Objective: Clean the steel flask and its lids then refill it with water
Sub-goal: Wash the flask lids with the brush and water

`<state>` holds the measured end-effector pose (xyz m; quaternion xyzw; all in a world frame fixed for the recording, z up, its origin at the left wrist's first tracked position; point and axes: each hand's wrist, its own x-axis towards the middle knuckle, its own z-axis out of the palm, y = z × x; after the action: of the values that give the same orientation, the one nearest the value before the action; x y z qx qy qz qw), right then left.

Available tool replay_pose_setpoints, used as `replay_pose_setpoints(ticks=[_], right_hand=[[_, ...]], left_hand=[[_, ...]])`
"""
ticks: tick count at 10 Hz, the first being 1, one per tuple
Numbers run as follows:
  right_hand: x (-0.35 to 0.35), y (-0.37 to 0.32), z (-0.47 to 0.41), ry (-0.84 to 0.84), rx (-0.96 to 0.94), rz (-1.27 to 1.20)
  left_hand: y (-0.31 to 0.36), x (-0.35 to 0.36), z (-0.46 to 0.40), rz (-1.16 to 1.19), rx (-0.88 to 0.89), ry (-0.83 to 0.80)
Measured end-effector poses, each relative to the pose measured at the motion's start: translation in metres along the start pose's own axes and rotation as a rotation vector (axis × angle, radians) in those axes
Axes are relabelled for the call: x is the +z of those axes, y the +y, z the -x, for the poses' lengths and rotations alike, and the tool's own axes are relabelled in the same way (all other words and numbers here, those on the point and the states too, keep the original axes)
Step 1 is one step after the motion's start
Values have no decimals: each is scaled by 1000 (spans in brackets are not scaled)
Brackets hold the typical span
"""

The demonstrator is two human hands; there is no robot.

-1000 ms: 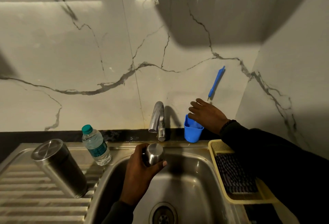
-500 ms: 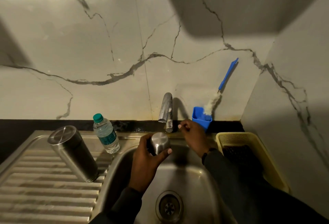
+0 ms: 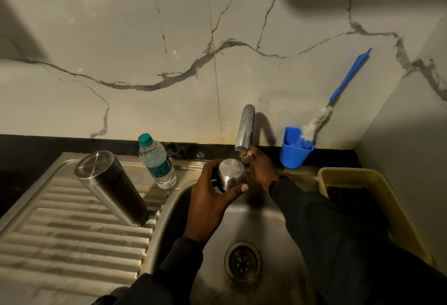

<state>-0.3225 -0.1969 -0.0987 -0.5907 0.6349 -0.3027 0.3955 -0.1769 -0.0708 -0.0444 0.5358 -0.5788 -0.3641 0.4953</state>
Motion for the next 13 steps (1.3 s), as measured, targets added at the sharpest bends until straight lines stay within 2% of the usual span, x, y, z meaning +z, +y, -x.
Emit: replay_pose_setpoints(ticks=[3,6,9,11,12,13], right_hand=[[-7,1,-5,-46,-152,255],[-12,3,-5,-77,-255,368],[-12,3,-8,-107,-232,308],[-11,-6,27,87,14,-313],[-15,-15,61,14,241,-645],[-16,-17,78,-177,269,-911]], left_hand=[[-6,6,-1,-21,-26,-29],[-5,10,-5,-52,-24,-63],[-3,13,-9,-45,-4,-66],[-8,14,-9,-39,5,-47],[-11,15,-10,-22,14,-53],[-12,17,-10,9,34,-63]])
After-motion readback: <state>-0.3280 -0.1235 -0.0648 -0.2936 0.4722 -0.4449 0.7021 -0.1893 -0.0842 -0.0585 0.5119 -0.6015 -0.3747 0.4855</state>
